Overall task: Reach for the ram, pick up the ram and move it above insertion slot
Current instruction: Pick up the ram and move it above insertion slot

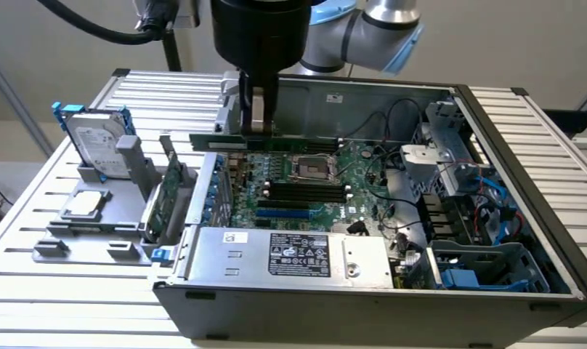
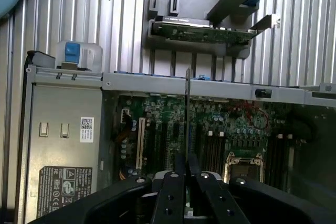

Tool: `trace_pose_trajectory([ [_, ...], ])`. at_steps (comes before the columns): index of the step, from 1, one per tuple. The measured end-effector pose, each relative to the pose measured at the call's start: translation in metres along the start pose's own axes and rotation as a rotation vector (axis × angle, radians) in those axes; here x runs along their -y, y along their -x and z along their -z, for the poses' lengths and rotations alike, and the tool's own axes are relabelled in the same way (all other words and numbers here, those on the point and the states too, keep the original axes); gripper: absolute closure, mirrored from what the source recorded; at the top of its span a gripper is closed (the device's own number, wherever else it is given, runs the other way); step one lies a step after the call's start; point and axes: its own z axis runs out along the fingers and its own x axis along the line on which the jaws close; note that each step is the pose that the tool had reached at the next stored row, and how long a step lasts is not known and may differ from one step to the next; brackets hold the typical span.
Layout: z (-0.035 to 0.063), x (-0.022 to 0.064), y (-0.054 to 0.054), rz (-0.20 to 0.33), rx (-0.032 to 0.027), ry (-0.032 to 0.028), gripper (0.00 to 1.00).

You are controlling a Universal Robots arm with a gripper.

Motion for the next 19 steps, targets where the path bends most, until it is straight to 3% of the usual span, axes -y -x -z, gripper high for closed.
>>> trace_pose_trajectory([
  [19,-0.0045,0.0532,0.043,0.000,0.0001,-0.0001,0.86],
])
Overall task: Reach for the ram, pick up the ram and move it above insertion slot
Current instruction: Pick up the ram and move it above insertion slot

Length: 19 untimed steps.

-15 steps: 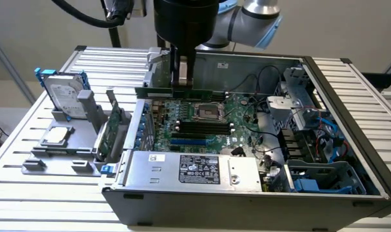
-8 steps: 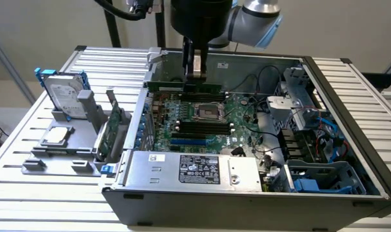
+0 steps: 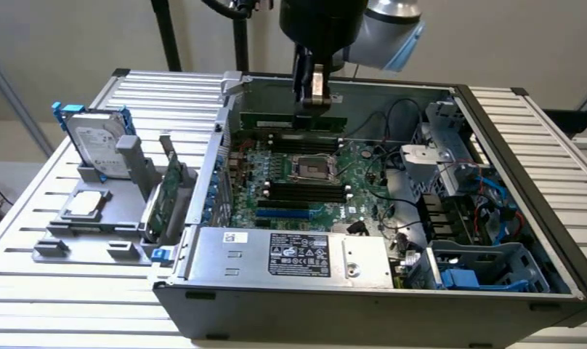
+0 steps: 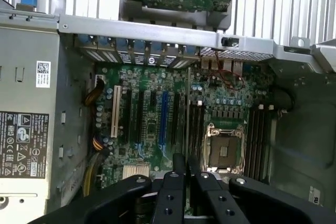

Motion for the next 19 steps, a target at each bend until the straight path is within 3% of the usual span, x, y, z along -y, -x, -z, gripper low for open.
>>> trace_pose_trajectory([
  [6,-0.0021,0.0148,0.013,0.000,-0.0023,0.0000,0.86],
  [9,-0.0043,0.0178,0.018,-0.003,-0.0091,0.0001,0.86],
  [14,-0.0080,0.0224,0.022,-0.011,-0.0268,0.0000,0.86],
  [17,-0.0096,0.0250,0.026,-0.015,-0.0330,-0.0002,0.86],
  [19,-0.0103,0.0254,0.028,-0.017,-0.0337,-0.0019,0.86],
])
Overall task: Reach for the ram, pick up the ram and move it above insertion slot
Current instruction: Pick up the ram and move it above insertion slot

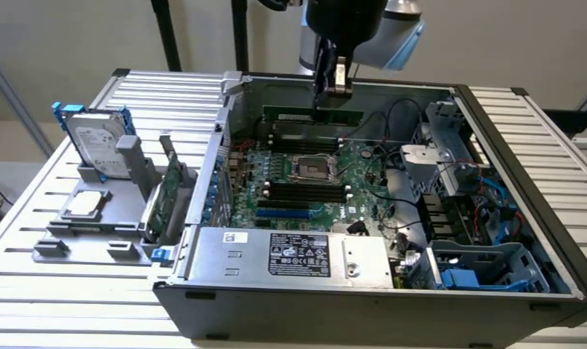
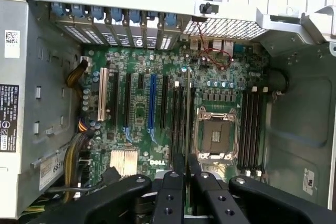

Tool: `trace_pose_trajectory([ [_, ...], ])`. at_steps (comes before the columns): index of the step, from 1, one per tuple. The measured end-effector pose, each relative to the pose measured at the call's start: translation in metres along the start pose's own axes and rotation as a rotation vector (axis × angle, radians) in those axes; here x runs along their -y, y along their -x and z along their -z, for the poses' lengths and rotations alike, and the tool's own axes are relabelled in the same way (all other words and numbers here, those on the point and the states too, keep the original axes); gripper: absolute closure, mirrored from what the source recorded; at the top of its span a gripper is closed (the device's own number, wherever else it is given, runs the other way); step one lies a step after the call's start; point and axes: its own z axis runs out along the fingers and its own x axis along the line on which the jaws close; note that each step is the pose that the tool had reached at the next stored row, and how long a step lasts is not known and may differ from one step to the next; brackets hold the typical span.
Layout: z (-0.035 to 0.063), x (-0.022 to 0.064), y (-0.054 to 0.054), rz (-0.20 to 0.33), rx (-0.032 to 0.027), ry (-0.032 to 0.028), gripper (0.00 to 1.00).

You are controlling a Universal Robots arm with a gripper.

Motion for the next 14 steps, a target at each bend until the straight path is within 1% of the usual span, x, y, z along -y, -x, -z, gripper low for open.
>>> trace_pose_trajectory([
  [5,-0.0008,0.0002,0.0056,-0.005,-0.0005,-0.0075,0.86],
  [6,-0.0009,0.0003,0.0060,-0.006,-0.0005,-0.0082,0.86],
  [14,-0.0009,0.0002,0.0064,-0.008,-0.0003,-0.0085,0.86],
])
